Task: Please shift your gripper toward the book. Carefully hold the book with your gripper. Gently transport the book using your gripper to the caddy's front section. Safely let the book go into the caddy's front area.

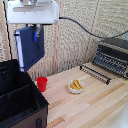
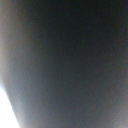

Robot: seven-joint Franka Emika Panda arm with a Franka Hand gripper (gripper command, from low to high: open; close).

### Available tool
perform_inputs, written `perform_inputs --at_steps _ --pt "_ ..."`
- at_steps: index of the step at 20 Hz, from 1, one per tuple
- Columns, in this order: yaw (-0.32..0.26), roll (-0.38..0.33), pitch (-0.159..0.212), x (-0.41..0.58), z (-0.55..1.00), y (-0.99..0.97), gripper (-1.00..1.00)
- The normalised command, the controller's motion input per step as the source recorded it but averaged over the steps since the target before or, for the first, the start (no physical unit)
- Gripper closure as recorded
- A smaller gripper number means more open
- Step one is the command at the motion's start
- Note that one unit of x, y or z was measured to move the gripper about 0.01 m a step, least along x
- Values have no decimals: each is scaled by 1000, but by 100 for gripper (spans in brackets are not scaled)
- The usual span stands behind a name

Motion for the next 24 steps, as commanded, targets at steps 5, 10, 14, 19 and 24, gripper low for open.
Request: perform_inputs --at_steps 5,10,14,19,24 --pt "-146 -43 16 0 -9 779 100" --pt "-158 -56 36 -45 -86 724 100" --pt "-226 -53 30 -106 -134 524 100" --pt "-229 -55 52 -189 -134 428 100" --pt "-219 -46 86 -331 -106 211 100"
